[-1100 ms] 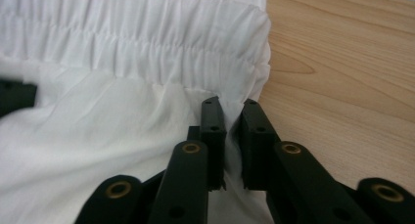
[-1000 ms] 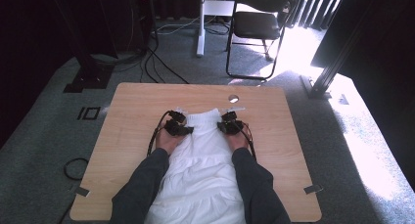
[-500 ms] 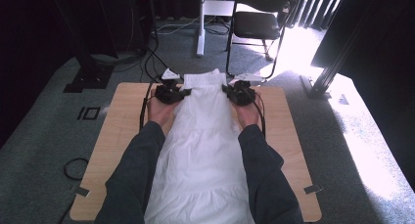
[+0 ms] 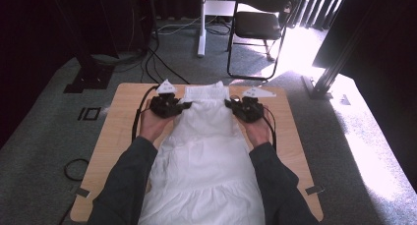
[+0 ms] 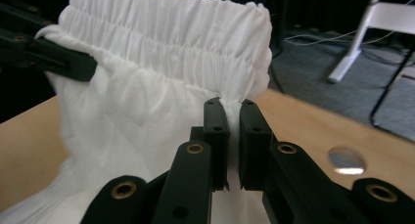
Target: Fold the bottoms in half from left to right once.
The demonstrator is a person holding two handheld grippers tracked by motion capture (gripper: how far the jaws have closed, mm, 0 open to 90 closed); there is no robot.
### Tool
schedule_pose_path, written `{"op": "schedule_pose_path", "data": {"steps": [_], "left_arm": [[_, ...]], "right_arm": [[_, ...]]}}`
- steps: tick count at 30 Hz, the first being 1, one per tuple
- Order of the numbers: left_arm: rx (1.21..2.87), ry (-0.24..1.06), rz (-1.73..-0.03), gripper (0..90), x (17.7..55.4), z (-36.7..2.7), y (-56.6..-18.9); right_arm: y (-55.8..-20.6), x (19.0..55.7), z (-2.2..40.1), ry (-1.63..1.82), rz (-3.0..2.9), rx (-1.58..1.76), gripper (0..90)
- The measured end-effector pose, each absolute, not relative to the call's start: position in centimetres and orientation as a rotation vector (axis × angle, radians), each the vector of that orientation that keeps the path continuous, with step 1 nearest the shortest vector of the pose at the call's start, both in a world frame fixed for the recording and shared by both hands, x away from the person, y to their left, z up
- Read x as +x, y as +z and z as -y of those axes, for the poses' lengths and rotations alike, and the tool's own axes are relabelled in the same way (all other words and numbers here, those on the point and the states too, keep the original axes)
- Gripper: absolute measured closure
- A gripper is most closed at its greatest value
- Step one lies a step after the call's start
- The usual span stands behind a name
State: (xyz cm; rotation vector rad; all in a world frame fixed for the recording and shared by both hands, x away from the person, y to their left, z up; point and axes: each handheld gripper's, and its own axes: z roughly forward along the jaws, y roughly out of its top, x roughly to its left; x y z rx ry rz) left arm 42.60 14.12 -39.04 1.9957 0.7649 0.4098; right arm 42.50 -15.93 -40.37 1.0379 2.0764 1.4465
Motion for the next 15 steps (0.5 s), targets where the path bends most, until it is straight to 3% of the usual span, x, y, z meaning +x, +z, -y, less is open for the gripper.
{"op": "schedule_pose_path", "data": {"steps": [7, 15], "left_arm": [[2.02, 0.423, -0.68, 78.2, 33.7, -14.6, -44.1], [2.115, 0.278, -0.753, 78.1, 30.1, -14.0, -51.4]], "right_arm": [[-43.9, 34.6, 16.8, 1.441, -2.197, 0.94, 84.8], [-49.9, 30.7, 16.7, 1.316, -2.354, 1.015, 84.8]]}}
